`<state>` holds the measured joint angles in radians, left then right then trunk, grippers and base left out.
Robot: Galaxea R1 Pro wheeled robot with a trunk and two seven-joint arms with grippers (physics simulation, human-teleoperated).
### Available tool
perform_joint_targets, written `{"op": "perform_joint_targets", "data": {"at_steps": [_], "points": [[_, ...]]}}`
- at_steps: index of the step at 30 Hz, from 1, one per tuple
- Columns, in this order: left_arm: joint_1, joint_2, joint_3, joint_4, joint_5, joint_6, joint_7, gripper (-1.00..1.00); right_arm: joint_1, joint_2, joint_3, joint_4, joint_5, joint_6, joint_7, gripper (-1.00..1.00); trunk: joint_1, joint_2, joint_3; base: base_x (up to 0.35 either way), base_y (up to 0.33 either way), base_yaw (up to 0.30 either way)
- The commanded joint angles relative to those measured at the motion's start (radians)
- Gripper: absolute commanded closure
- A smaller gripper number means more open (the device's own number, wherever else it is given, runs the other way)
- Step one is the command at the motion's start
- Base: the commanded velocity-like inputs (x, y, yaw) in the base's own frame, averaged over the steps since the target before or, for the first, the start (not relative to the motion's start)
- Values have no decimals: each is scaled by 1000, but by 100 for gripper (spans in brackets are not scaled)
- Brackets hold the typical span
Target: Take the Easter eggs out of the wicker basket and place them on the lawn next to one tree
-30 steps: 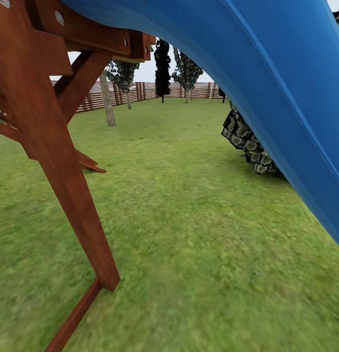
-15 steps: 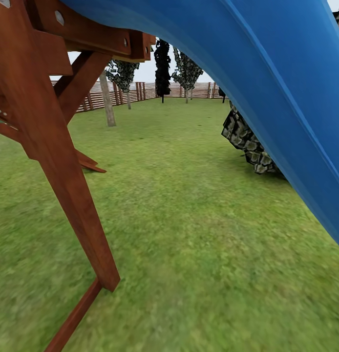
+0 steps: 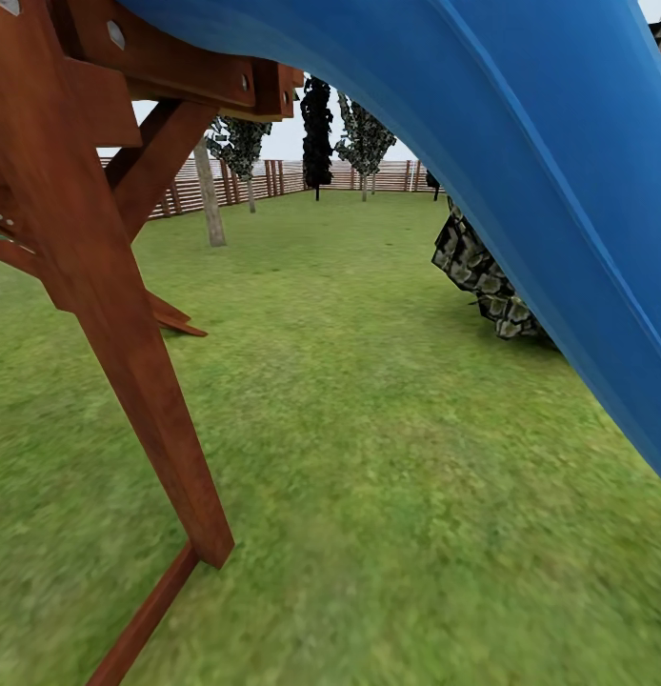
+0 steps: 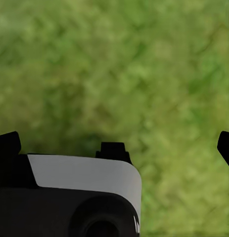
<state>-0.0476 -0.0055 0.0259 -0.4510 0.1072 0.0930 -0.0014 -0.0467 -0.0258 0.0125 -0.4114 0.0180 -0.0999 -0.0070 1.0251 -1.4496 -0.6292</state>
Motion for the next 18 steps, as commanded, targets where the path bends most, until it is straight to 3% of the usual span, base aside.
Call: {"op": "perform_joint_targets", "data": {"at_steps": [1, 18], "points": [[0, -1, 2, -3, 10, 7, 0, -100, -1, 0, 1, 1, 2, -3, -1, -100, 0, 0, -1, 0, 0, 0], [0, -1, 2, 0, 9, 7, 0, -100, 0, 0, 2, 1, 2, -3, -1, -100, 0, 0, -1, 0, 0, 0]]}}
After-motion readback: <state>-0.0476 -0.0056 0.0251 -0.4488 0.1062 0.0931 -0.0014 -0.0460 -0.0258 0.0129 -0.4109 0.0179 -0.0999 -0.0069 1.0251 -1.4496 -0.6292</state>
